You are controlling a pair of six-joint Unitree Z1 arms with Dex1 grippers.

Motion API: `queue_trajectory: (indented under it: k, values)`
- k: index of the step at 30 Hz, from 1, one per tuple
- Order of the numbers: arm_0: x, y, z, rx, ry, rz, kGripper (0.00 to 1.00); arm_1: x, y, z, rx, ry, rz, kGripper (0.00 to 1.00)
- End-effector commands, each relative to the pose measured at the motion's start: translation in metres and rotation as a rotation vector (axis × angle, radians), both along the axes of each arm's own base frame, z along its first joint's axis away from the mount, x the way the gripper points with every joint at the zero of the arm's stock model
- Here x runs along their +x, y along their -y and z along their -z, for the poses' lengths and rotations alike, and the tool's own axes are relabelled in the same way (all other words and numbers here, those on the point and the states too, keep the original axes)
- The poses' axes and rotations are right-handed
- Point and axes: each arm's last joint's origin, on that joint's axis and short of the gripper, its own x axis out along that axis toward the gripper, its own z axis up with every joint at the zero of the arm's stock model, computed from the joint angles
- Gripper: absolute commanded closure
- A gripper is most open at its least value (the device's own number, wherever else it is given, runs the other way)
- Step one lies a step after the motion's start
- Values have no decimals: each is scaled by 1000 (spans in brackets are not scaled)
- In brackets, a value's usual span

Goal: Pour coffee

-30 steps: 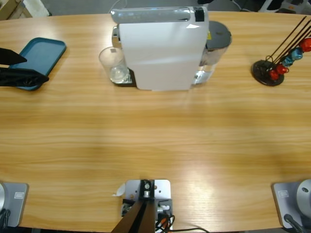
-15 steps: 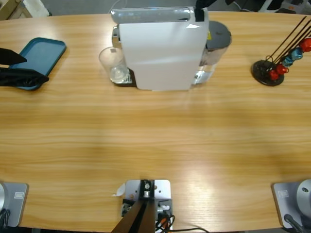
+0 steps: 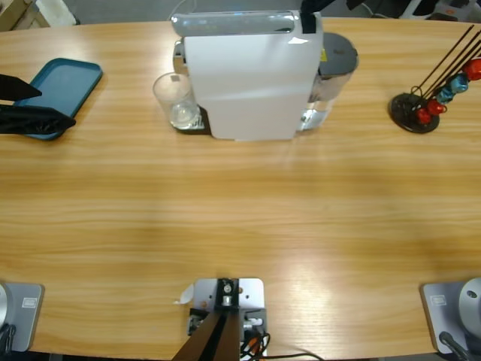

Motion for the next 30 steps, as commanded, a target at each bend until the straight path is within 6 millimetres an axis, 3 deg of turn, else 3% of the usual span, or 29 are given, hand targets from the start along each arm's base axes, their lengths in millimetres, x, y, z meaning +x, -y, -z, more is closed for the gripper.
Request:
queue_trajectory:
  k: [1,3,5,8,12,16,21,30]
  values:
    - [3,4,8,8,-46,28,110,-31,27,-47,61,126,2,708]
    - [4,5,9,3,-51,36,111,-42,34,-44,65,108,0,675]
    - [4,5,10,4,-53,37,115,-56,41,-38,78,78,-3,557]
    - [4,7,13,-8,-58,50,115,-76,44,-27,80,40,-25,542]
    - [4,8,16,-23,-70,70,119,-109,49,-3,99,-16,-50,203]
    - [1,7,18,-37,-71,81,117,-144,66,20,151,-58,-57,6]
    - [-5,5,20,-70,-42,97,4,-172,81,42,214,-80,-60,0]
    - [-26,0,34,-160,-14,144,9,-188,90,75,250,-81,-73,0]
